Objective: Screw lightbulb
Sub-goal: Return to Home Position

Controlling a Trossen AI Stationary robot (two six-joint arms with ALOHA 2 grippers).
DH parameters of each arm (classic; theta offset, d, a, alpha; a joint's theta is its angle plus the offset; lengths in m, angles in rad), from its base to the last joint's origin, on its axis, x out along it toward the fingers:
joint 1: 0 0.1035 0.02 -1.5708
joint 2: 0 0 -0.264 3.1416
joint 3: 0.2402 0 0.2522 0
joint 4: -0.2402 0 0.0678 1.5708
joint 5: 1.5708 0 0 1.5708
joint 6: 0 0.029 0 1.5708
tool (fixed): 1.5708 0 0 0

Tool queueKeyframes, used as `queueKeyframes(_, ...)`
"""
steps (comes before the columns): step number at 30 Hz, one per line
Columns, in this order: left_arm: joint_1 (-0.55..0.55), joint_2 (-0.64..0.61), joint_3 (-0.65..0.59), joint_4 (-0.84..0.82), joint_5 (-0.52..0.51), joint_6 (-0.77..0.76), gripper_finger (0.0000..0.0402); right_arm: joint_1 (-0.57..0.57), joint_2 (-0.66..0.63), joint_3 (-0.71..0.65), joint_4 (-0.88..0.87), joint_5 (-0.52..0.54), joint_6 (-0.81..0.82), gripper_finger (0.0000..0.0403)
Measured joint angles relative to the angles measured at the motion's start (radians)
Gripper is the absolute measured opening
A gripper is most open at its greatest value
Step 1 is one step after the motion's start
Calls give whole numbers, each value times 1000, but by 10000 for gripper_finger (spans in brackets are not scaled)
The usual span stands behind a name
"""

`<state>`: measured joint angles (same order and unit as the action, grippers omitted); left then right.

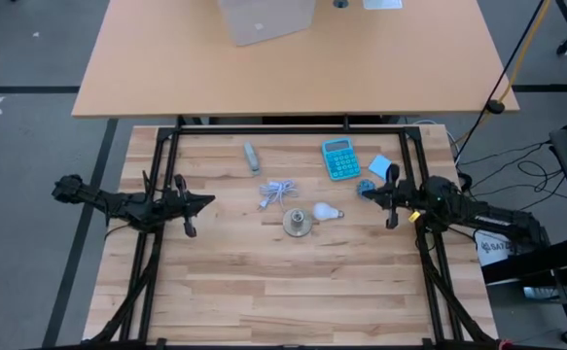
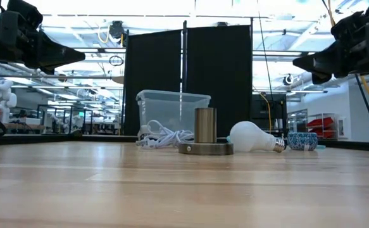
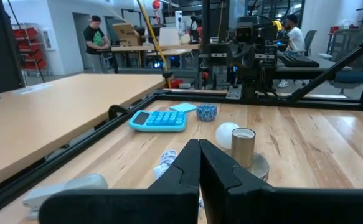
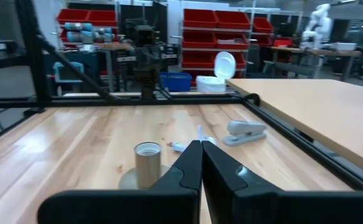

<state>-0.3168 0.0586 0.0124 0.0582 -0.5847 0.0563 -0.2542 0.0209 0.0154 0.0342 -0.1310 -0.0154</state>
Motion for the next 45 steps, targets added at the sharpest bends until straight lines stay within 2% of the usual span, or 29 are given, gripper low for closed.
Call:
queueKeyframes(11,0,0,0,0,0,0,0,166,0,0,0,-2,0,4)
queueKeyframes(45,0,0,0,0,0,0,0,170,0,0,0,-1,0,4)
